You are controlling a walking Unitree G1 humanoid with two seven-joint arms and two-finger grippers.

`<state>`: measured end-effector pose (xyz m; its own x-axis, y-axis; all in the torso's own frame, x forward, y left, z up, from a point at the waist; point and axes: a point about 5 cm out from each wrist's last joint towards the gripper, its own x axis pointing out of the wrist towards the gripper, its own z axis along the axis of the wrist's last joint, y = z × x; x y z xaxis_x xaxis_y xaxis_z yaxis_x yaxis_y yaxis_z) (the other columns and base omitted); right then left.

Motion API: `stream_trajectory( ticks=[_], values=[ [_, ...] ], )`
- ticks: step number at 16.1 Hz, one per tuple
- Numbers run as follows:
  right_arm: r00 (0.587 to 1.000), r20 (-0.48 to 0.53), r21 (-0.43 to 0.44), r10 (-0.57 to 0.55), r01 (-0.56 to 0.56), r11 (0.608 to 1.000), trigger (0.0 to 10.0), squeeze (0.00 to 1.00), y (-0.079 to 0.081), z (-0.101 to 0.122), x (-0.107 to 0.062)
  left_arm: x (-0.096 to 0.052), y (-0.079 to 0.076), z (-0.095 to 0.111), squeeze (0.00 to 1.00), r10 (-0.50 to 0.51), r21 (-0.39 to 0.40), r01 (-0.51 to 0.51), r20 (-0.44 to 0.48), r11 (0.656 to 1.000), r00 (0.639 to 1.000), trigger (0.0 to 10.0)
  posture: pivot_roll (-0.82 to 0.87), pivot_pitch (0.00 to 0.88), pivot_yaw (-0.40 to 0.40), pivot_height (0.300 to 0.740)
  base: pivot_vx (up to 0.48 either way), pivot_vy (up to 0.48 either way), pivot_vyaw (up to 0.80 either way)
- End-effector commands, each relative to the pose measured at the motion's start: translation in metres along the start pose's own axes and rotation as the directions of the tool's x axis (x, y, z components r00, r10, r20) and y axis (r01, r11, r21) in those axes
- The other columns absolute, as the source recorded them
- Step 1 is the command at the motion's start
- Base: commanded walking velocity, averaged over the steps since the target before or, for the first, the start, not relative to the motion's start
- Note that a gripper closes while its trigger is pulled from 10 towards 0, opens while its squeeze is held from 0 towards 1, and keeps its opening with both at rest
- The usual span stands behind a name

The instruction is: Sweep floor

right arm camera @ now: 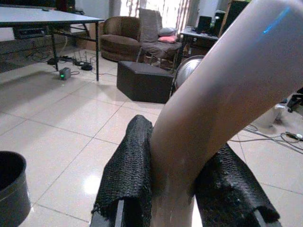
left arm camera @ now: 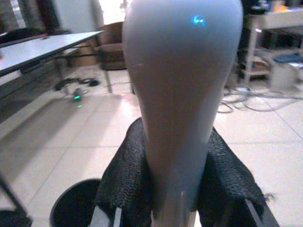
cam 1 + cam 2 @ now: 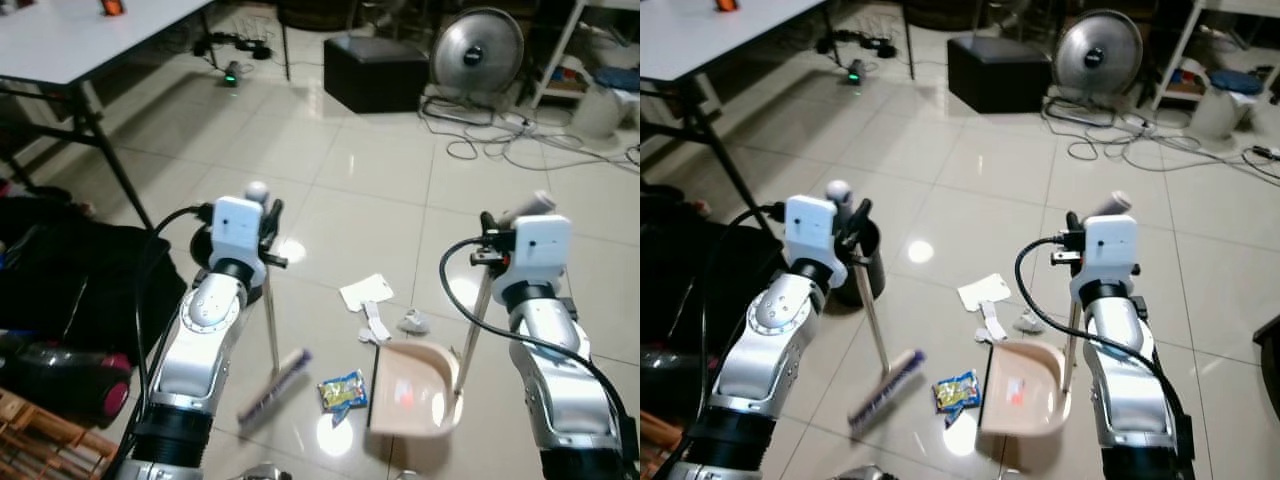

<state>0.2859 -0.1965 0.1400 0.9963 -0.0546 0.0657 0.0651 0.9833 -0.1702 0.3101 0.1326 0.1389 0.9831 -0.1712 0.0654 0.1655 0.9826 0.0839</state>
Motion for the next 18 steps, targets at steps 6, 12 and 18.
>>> stream_trajectory(
  ticks=[6,12,18],
  values=[
    [0.993,0.118,-0.047,0.022,-0.017,0.999,10.0,0.00,-0.015,0.010,0.017,0.017,0.017,0.008,0.00,0.128,-0.065,-0.122,0.106,0.990,0.986,10.0,-0.03,0.238,0.022,0.740,0.000,0.000,0.00],
    [0.991,0.127,-0.067,0.037,-0.029,0.997,10.0,0.00,-0.012,-0.001,0.040,0.032,0.034,0.014,0.00,0.196,0.014,-0.202,0.176,0.979,0.965,10.0,0.03,0.347,0.058,0.740,0.000,0.000,0.00],
    [0.967,0.254,-0.071,0.022,-0.004,0.997,10.0,0.00,0.010,0.011,0.053,0.045,0.023,0.011,0.00,0.219,-0.040,-0.216,0.224,0.976,0.950,10.0,0.04,0.405,0.098,0.740,0.000,0.000,0.00]
  ],
)
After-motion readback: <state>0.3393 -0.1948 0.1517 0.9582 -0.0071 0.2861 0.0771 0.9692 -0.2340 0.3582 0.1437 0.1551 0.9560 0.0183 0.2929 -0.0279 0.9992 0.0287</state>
